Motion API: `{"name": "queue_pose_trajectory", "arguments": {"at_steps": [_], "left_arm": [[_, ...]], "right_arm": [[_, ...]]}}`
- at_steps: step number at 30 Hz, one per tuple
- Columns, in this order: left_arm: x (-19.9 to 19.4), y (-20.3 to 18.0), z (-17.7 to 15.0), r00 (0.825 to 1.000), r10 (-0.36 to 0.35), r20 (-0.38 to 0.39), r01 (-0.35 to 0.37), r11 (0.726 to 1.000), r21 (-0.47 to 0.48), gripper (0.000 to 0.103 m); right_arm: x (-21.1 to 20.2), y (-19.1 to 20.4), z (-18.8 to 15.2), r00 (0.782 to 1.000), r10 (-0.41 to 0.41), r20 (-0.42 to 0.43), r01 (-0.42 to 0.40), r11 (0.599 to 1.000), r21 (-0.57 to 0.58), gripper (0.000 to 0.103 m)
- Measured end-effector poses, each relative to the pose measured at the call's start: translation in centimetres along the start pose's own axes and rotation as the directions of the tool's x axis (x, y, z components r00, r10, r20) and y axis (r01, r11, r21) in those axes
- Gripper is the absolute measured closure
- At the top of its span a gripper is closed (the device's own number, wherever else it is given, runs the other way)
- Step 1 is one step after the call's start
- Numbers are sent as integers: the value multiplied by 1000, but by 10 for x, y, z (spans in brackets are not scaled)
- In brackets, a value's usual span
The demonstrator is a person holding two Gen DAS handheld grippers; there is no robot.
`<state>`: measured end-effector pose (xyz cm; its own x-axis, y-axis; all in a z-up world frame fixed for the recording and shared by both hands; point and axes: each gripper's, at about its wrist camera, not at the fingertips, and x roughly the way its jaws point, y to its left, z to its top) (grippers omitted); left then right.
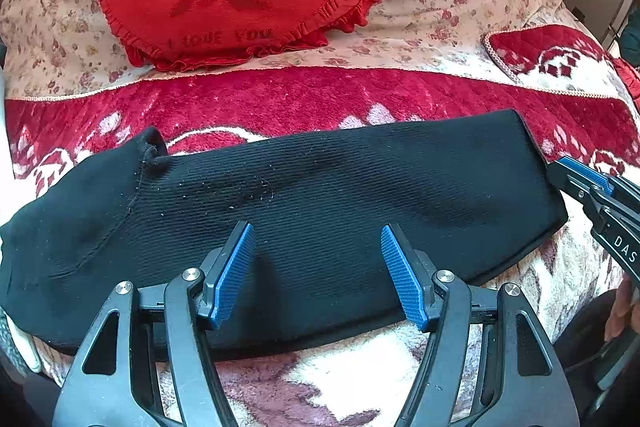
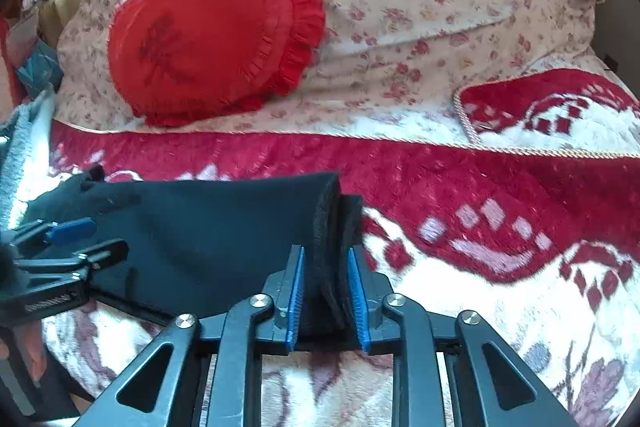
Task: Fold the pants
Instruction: 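Grasp the black pants end with the right gripper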
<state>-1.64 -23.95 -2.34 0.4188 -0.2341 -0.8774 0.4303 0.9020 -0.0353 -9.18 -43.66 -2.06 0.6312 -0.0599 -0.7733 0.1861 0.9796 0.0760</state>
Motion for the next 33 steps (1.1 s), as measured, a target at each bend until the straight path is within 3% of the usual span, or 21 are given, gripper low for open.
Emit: {"name": "queue_pose_trajectory", "arguments": {"at_steps": [8,12,16,19,25,31,33], "left_arm": [[2,5,1,1000,-7,-6,7,1000,-19,37],[3,6,2,1000,-16,-14,15,1000,-27,37],[0,3,3,1000,-19,-1,19,1000,-19,37],[0,3,3,1000,-20,-2,20,1000,-17,37],[3,3,4,1000,-22,-11,22,1000,-21,37],[4,-6,8,1000,-28,-7,28,1000,1,37],[5,-8,9,999,-38,-12,38,999,1,37]], "right_arm": [[38,1,4,996,21,-90,-20,1000,14,82],[36,-5,2,996,66,-64,-63,997,45,96],[14,3,4,999,34,-16,-34,999,-12,97],[16,5,1,999,-15,-45,13,999,-47,97],[29,-6,-7,996,8,-85,-7,1000,10,97],[15,-21,-1,998,34,-60,-26,993,118,88],[10,-23,-1,998,40,-52,-33,990,135,78]]}}
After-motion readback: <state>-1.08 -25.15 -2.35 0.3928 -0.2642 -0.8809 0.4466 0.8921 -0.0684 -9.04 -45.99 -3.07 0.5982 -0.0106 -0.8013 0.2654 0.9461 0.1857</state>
